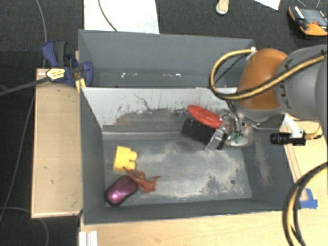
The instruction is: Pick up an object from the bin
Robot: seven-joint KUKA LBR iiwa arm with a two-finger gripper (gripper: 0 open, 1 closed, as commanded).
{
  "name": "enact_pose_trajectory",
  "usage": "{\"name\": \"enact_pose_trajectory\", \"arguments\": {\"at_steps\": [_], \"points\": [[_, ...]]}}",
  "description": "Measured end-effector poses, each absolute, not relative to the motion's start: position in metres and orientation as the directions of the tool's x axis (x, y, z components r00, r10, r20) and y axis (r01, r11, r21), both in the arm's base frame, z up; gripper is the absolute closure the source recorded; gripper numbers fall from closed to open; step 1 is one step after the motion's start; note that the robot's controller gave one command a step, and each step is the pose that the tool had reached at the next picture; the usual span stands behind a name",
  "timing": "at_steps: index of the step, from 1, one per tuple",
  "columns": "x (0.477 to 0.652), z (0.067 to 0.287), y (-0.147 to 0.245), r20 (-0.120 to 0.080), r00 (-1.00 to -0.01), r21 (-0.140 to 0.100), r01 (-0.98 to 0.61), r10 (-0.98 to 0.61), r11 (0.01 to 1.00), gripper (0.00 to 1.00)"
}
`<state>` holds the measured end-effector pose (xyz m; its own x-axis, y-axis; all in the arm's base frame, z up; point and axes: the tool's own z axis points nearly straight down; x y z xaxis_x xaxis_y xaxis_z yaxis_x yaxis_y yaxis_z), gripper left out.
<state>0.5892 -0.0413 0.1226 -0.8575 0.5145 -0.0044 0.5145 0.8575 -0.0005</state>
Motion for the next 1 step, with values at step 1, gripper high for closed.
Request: {"name": "enact_pose_trajectory", "arguments": {"at_steps": [1], "points": [[0.5887,0.1551,-0.0411,-0.002,-0.859,-0.001,0.513,0.513,0.859,1.00]]}}
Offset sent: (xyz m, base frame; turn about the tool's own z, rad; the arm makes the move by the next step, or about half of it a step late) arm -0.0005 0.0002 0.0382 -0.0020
